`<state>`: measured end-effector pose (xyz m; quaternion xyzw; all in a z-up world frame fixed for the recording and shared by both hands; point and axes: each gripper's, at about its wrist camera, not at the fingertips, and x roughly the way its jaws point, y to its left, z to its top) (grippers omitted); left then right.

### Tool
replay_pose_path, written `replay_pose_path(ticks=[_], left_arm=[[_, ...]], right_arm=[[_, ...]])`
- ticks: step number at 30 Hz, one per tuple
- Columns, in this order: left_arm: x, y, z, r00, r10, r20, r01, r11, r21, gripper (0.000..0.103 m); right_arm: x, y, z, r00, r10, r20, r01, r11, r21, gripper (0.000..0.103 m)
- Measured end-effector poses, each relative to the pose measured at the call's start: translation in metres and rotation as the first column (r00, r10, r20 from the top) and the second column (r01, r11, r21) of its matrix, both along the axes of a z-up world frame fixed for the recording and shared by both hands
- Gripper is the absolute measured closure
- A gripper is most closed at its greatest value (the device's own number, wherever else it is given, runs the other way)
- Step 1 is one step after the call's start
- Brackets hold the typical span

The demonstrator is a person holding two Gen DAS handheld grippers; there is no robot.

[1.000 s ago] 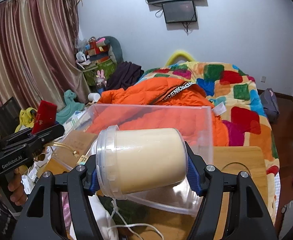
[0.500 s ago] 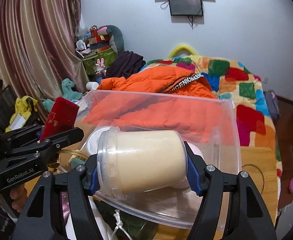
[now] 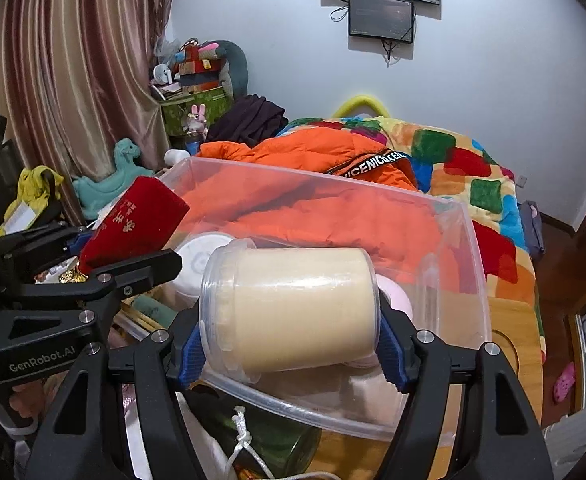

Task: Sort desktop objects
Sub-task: 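Lower the red pouch and cream jar into the clear box, open both tools, then grasp the mahjong tile with the left tool while the right grasps the white drawstring bag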

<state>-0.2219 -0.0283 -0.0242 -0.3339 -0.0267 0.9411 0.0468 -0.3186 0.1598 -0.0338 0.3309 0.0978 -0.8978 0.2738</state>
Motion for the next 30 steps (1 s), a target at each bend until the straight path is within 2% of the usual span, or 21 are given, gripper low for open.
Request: replay_pose_path(ticks=[3,6,10,14,19,26,30], left_arm=[[0.002,0.000,0.000,1.000,-0.006,-0.004,0.006,1.000,-0.006,0.046],[0.004,0.000,0.004,1.000,0.014,-0.025,-0.014,0.999,-0.031,0.035],[0.006,-0.006,0.008,1.000,0.003,-0.029,-0.002,1.000,0.021,0.029],[0.009,-0.008,0.011,1.000,-0.003,-0.030,0.004,0.999,0.032,0.027],[0.022,-0.012,0.021,0.998,-0.001,-0.058,0.005,0.998,0.067,0.014],[0.057,-0.026,0.028,0.995,0.034,-0.091,-0.032,0.999,0.026,0.009],[0.079,-0.041,0.022,0.994,0.079,-0.073,-0.078,0.997,0.017,0.009]], right_arm=[[0.000,0.002,0.001,1.000,-0.011,0.002,0.011,1.000,-0.005,0.035],[0.003,0.005,0.006,1.000,-0.003,-0.004,0.003,1.000,-0.026,0.030],[0.011,0.009,0.016,0.999,-0.015,-0.051,0.013,0.999,-0.032,0.028],[0.019,0.020,0.027,0.997,-0.028,-0.078,0.024,0.998,-0.050,0.021],[0.030,0.042,0.038,0.993,-0.077,-0.086,0.069,0.993,-0.093,0.018],[0.049,0.067,0.041,0.983,-0.141,-0.119,0.134,0.989,-0.069,0.018],[0.067,0.075,0.039,0.980,-0.152,-0.129,0.145,0.988,-0.061,0.017]])
